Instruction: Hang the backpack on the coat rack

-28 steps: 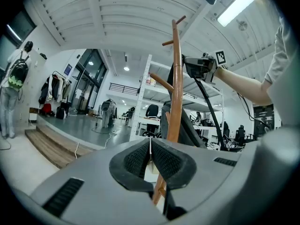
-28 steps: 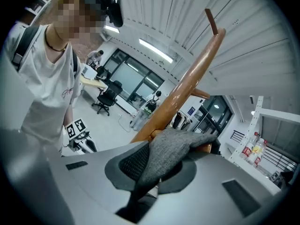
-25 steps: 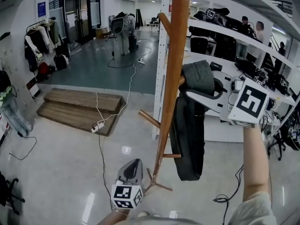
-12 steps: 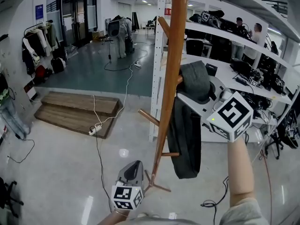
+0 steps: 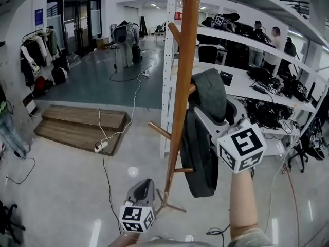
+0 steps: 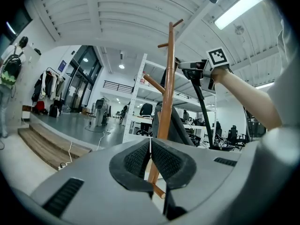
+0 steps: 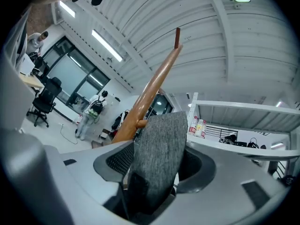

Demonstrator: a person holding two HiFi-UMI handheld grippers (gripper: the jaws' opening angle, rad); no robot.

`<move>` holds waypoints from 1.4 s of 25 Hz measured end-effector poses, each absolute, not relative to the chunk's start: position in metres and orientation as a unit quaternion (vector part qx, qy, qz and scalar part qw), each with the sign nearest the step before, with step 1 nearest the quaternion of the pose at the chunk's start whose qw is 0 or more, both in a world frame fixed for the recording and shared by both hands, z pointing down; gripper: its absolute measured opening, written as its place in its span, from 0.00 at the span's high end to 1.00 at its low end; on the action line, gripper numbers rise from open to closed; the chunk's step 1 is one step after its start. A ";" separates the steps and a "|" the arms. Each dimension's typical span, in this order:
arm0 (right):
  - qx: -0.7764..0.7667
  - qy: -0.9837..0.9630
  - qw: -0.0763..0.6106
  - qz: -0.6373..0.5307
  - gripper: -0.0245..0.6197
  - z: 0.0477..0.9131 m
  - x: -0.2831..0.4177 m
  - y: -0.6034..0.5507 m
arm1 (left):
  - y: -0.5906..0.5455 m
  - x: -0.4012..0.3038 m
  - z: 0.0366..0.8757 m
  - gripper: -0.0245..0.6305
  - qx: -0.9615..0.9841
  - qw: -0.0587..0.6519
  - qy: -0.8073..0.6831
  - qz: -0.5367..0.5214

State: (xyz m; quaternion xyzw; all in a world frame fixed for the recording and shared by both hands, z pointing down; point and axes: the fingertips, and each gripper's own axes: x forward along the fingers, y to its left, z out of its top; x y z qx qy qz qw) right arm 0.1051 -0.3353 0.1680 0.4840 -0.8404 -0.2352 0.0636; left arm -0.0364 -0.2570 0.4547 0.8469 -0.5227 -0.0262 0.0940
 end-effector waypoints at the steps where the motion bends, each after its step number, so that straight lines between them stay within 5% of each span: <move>1: 0.491 -0.837 0.063 -0.235 0.59 0.171 0.107 -0.332 | -0.257 -0.036 0.455 0.93 0.848 0.094 -0.522 -0.026; 12: 0.580 -0.775 0.019 -0.251 0.59 0.193 0.153 -0.272 | -0.258 -0.032 0.451 0.93 0.857 0.078 -0.509 -0.026; 22: 0.538 -0.820 -0.056 -0.185 0.59 0.254 0.111 -0.219 | -0.248 -0.014 0.421 0.93 0.868 0.051 -0.491 -0.050; 23: 0.533 -0.825 -0.056 -0.180 0.61 0.262 0.106 -0.218 | -0.247 -0.012 0.419 0.93 0.869 0.049 -0.490 -0.052; 25: 0.523 -0.833 -0.059 -0.171 0.84 0.278 0.095 -0.214 | -0.244 -0.011 0.414 0.93 0.870 0.043 -0.488 -0.055; 35: 0.507 -0.854 -0.024 -0.116 0.93 0.350 0.062 -0.218 | -0.227 -0.011 0.395 0.93 0.873 0.023 -0.482 -0.071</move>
